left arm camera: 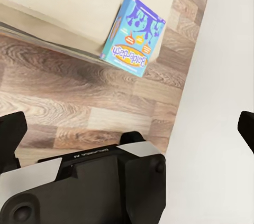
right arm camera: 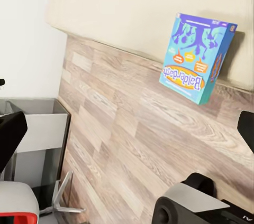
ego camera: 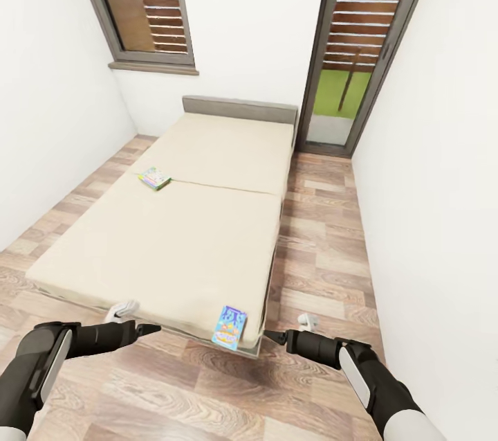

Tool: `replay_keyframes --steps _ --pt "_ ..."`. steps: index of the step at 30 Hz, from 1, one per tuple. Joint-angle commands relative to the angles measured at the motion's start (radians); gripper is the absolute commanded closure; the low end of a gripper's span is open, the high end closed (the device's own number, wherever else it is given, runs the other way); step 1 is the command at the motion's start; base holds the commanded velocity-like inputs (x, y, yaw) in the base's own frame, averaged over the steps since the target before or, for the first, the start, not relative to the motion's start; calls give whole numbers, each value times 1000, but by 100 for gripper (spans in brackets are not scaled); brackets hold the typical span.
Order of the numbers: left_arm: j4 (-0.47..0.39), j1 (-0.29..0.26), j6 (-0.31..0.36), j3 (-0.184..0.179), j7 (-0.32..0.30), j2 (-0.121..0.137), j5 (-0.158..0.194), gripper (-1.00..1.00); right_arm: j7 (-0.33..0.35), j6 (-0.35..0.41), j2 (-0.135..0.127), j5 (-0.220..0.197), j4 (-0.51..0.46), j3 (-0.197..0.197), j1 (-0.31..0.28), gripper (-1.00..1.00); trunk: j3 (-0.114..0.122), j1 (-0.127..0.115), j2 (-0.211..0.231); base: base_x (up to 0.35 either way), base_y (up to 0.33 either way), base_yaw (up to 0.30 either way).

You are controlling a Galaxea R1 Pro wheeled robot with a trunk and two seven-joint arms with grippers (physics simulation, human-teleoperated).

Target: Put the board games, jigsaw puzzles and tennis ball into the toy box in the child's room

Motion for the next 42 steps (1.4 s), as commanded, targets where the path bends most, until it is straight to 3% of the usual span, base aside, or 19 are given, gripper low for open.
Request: replay_keyframes --steps 1,15,27,42 --pt "0 0 8 1 -2 0 1 -100 -1 8 -1 -9 0 2 -1 -100 0 1 -2 0 13 -177" --pt "-1 0 9 5 -4 2 2 -100 -2 -19 -1 -9 0 3 0 -100 20 1 -2 0 87 -165" --pt "0 0 8 6 -4 3 2 -100 -2 -34 1 -9 56 0 -1 -100 38 1 -2 0 102 -144" --pt "-1 0 8 6 -4 4 3 -100 -2 -35 6 -3 63 -1 -1 -100 62 1 -2 0 72 -47"
